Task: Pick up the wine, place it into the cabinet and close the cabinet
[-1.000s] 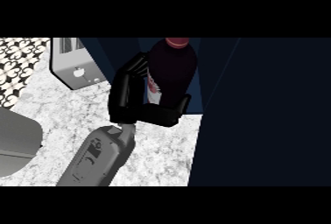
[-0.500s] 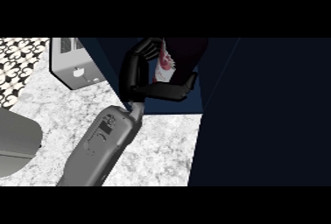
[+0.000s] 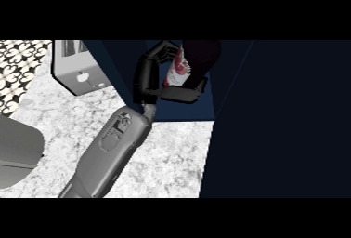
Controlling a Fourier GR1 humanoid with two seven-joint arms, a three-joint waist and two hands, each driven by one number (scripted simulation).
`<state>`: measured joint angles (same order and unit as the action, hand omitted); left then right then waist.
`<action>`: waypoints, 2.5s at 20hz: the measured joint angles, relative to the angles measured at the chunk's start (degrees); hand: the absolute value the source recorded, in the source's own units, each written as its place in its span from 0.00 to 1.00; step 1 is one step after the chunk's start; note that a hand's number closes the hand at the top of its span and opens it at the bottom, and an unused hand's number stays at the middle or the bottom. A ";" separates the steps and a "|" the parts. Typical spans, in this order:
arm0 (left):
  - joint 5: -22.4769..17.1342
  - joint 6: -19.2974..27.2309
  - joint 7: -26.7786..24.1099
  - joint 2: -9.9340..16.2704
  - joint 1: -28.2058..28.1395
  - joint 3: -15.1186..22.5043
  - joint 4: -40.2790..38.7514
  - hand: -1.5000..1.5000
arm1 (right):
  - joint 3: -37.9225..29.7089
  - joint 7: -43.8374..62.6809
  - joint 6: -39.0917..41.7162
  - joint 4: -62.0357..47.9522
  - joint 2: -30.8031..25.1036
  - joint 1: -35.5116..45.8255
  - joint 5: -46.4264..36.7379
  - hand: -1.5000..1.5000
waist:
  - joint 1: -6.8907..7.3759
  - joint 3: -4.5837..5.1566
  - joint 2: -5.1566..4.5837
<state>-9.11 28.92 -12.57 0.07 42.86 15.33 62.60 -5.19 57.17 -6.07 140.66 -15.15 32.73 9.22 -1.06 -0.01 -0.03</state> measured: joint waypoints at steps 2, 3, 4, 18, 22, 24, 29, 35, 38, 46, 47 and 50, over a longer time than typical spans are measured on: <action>-0.89 0.51 -1.43 -0.03 -0.48 0.86 -1.15 1.00 | -1.03 -0.47 0.46 -1.15 -0.25 0.62 0.58 0.00 | 0.05 -0.01 0.00; -1.65 1.11 -2.29 -0.03 -1.00 1.76 -1.54 1.00 | -0.89 -0.51 0.52 -1.22 -0.15 0.56 0.62 0.00 | 0.00 0.00 0.02; -2.45 1.47 -3.47 -0.03 -0.52 1.97 -3.06 1.00 | -0.38 -0.58 0.49 -1.26 0.20 0.31 0.61 0.00 | -0.15 0.01 -0.02; -10.96 3.20 -14.38 -0.06 1.93 6.49 -19.24 1.00 | 4.00 -3.56 0.52 -2.01 2.86 -1.57 0.12 0.00 | -0.38 0.02 -0.18; -12.91 4.25 -18.55 -0.06 2.26 7.99 -24.46 1.00 | 3.14 -2.90 0.41 -1.97 2.24 -0.27 0.24 0.00 | -0.75 0.04 -0.23; -13.43 3.27 -20.88 -0.06 3.15 6.80 -27.75 1.00 | 3.29 -2.15 0.25 -1.82 2.00 0.38 0.27 0.00 | -0.87 0.05 -0.26; -16.00 1.93 -24.63 -0.07 6.00 4.43 -33.22 1.00 | 1.86 -2.37 0.77 -2.12 1.50 0.23 0.75 0.00 | -0.94 0.04 -0.33; -20.37 -1.53 -29.42 -0.06 8.20 0.44 -38.78 1.00 | 1.90 -2.21 0.81 -2.21 1.72 0.94 1.00 0.00 | -1.53 0.07 -0.54; -21.79 -2.29 -29.60 -0.06 10.36 -1.00 -41.62 1.00 | 2.20 -1.51 0.44 -2.26 1.77 1.74 1.05 0.00 | -1.65 0.07 -0.55; -23.08 -3.48 -30.60 -0.07 15.30 -3.97 -48.74 1.00 | 2.95 -2.17 0.68 -2.39 2.44 1.61 1.21 0.00 | -2.12 0.08 -0.88; -23.10 -3.09 -31.05 -0.06 15.82 -4.15 -49.52 1.00 | 3.08 -2.34 0.78 -2.47 2.55 1.57 1.23 0.00 | -2.32 0.08 -0.96; -22.13 -0.82 -31.13 0.37 18.13 -4.34 -52.27 1.00 | 3.49 -2.72 0.79 -2.68 3.13 1.71 1.28 0.00 | -2.47 0.07 -1.09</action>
<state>-31.24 28.10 -43.70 0.43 61.00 10.98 10.33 -1.70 54.46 -5.28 137.98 -12.03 34.44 10.51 -3.54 0.06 -1.12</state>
